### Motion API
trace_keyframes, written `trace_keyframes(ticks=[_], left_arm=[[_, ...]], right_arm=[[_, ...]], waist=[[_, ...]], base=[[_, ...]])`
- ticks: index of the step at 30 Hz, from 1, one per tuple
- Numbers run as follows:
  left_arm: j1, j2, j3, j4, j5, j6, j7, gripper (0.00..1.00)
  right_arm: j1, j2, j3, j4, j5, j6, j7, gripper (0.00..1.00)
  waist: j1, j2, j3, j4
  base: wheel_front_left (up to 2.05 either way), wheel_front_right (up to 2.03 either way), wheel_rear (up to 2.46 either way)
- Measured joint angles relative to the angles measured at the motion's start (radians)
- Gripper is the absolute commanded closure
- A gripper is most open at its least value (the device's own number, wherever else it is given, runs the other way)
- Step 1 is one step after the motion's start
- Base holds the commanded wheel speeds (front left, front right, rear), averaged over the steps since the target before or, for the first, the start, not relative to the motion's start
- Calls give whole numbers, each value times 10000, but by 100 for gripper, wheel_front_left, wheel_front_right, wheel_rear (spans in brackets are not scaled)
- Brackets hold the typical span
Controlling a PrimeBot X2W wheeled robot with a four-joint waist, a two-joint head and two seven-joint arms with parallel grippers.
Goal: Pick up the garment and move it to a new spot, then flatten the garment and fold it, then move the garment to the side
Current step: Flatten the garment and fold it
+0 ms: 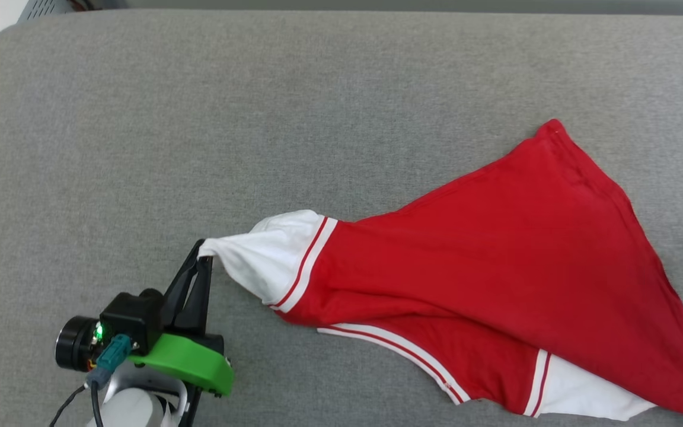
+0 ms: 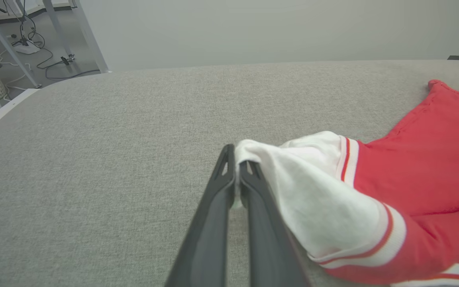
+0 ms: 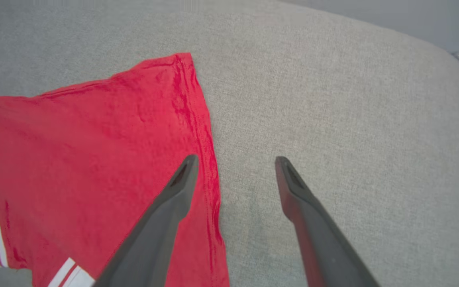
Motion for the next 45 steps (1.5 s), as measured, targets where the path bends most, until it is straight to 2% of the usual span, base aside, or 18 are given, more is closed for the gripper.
trace_keyframes(ticks=[6,7,8,10,15,18,24,25,26,34,40,45], left_arm=[[-463,-159,-150,-107,111,-8,8,100],[-546,-198,-173,-111,134,-10,8,100],[-788,-311,-274,-107,159,-90,8,100],[-957,-376,-334,-104,190,-107,8,100],[-1267,-571,-353,-100,301,-140,-2,100],[-1402,-721,-383,-52,424,-226,-6,100],[-1468,-926,-314,174,462,-324,-10,100],[-1467,-945,-286,211,493,-330,-10,100],[-1466,-965,-257,226,497,-351,-12,100],[-1427,-972,-13,288,556,-468,-21,100],[-1552,-709,305,77,662,-731,-21,100],[-2524,-267,731,-136,681,-1034,-13,100]], right_arm=[[-2787,67,1310,581,-320,2,1615,0],[-3280,186,1572,865,-393,2,1918,0],[-4532,566,2378,1753,-823,2,2598,0],[-5183,800,2917,2334,-1053,2,2917,0],[-6412,1492,3940,4040,-1705,2,2861,0],[-6626,1772,4449,4986,-1848,2,2654,0],[-6949,1482,5522,5680,-1814,0,2406,0],[-6985,1459,5616,5731,-1712,0,2194,63],[-6985,1450,5678,5814,-1593,0,1937,100],[-6971,1716,5624,6029,-773,2,-976,100],[-6930,1166,5419,5147,-504,2,-2913,100],[-6803,832,5158,4274,-380,2,-3812,100]], waist=[[0,0,414,351],[0,0,495,422],[0,0,722,628],[0,0,874,764],[0,0,1344,1043],[1,0,1581,1209],[0,-1,1826,1445],[0,-1,1814,1446],[0,0,1790,1438],[1,0,1196,1230],[1,0,413,993],[1,0,-202,757]], base=[[0,0,0],[0,0,0],[0,0,0],[0,0,0],[0,0,0],[0,0,0],[0,0,0],[0,0,0],[0,0,0],[0,0,0],[0,0,0],[0,0,0]])
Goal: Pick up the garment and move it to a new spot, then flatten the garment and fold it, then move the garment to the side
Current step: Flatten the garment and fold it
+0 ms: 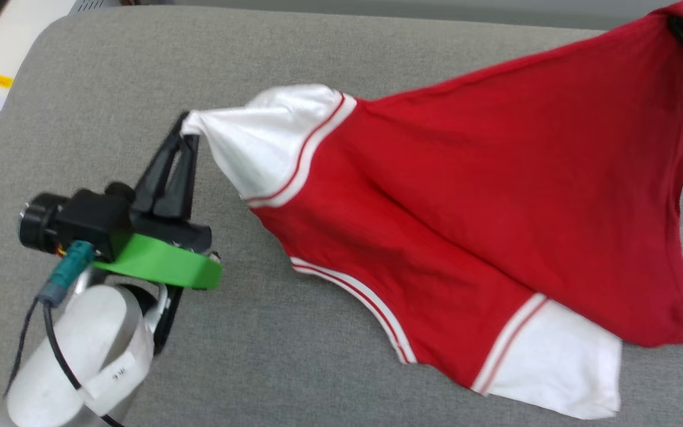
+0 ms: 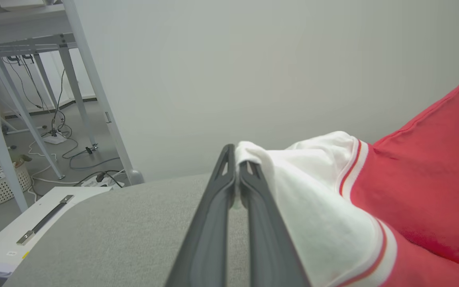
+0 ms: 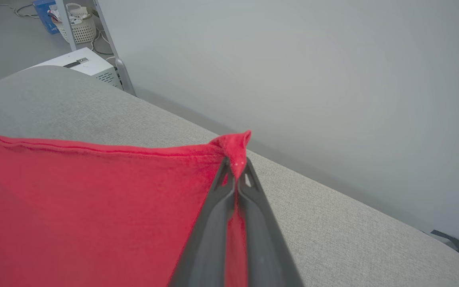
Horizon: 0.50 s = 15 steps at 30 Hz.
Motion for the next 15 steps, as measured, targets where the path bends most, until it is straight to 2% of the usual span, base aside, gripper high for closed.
trace_keyframes(ticks=[6,10,15], left_arm=[[-1685,380,405,-359,56,-213,397,100],[-3446,460,320,-251,236,-681,861,100],[-6125,320,355,581,276,-1365,1269,100]], right_arm=[[11,33,-604,-872,-142,0,-476,100],[-258,192,-1022,-1174,-594,0,-479,100],[-1490,662,-1455,-1216,-1239,0,-119,100]], waist=[[0,0,-377,-491],[0,0,-343,-767],[0,0,85,-912]], base=[[0,0,0],[0,0,0],[0,0,0]])
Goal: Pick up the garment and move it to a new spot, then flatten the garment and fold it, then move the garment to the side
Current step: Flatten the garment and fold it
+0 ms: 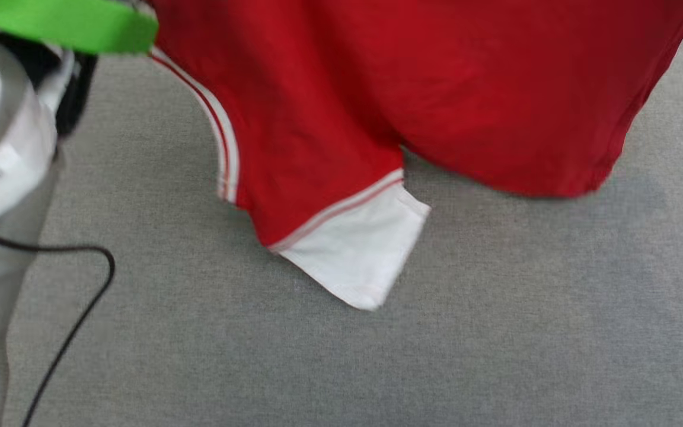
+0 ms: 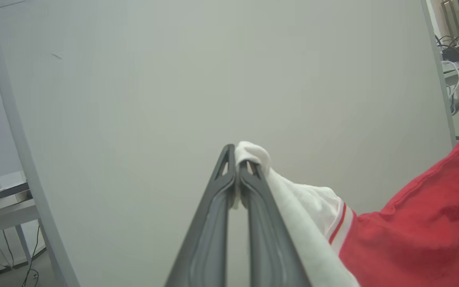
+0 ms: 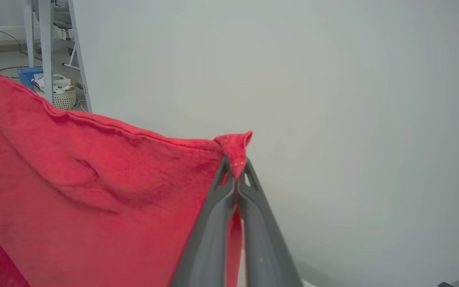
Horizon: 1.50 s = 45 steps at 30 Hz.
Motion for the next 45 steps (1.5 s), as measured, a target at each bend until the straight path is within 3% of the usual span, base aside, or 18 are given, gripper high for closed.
trace_keyframes(ticks=[13,22,27,33,39,45], left_arm=[[-6673,-385,-102,2894,288,-947,326,100],[-8424,-518,-589,4970,140,-1101,-399,100],[-8180,-497,-1047,5666,-25,-1126,-859,100],[-6805,-303,-1218,5766,-439,-1126,-1189,100],[-4405,23,-1250,5028,-560,-1068,-1273,100],[-878,414,-1198,3290,-681,-412,-1277,100]], right_arm=[[-5624,1258,-579,2232,-1666,0,-219,100],[-7687,1570,339,4125,-2025,0,-1035,100],[-7539,1572,1218,4876,-1618,0,-1584,100],[-6340,1559,2401,5156,-897,0,-2288,100],[-4759,1388,3551,4915,50,0,-2945,100],[-2507,587,4504,4025,1104,0,-3371,100]], waist=[[1,0,1875,-143],[3,0,2874,-146],[3,0,3207,-149],[2,0,2983,-166],[1,0,2409,-167],[0,0,1517,-136]], base=[[0,0,0],[0,0,0],[0,0,0],[0,0,0],[0,0,0],[0,0,0]])
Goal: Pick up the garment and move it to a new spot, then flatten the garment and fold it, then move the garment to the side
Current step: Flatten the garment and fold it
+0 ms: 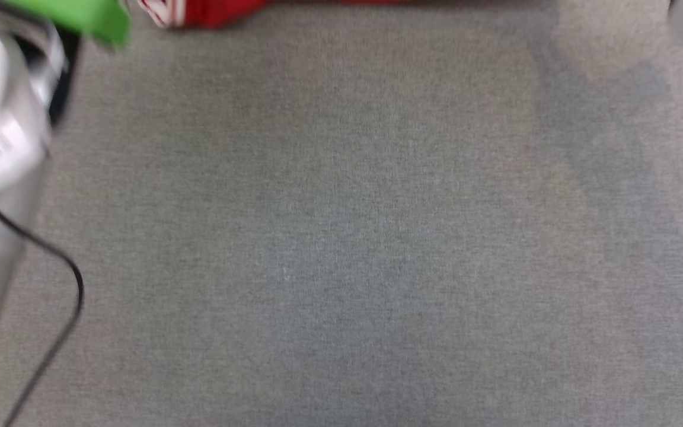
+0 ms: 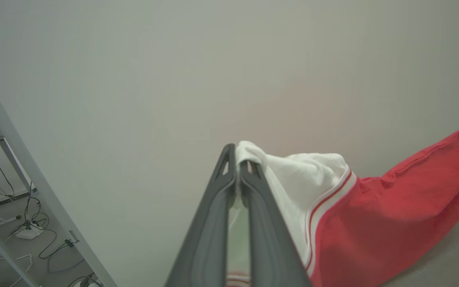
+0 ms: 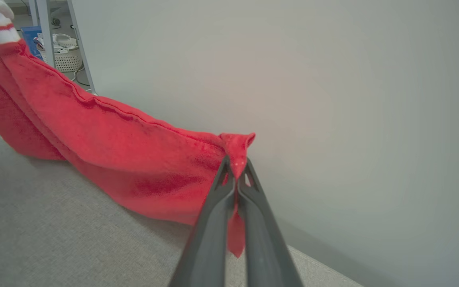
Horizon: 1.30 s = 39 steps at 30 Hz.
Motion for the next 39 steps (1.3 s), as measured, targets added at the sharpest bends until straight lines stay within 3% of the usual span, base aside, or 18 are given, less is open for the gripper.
trace_keyframes(ticks=[10,15,22,31,39], left_arm=[[6056,803,-479,-2719,-627,1553,288,100],[8400,934,-571,-3590,-1244,2443,453,100],[10804,780,-769,-4004,-1843,3260,401,100],[12307,447,-1210,-3866,-2414,3494,412,100],[11653,347,-1354,-3338,-2178,2886,376,100]], right_arm=[[4232,-1214,571,-1427,949,0,-211,100],[6255,-1584,408,-1871,1206,2,-159,100],[8972,-1749,-451,-2297,1373,2,-199,100],[12082,-1465,-2075,-3078,1319,2,236,100],[12672,-767,-3557,-3728,765,0,1133,100]], waist=[[-1,0,-1665,77],[-1,0,-2378,113],[-1,0,-3182,192],[-1,0,-3767,273],[-1,0,-3593,238]], base=[[0,0,0],[0,0,0],[0,0,0],[0,0,0],[0,0,0]])
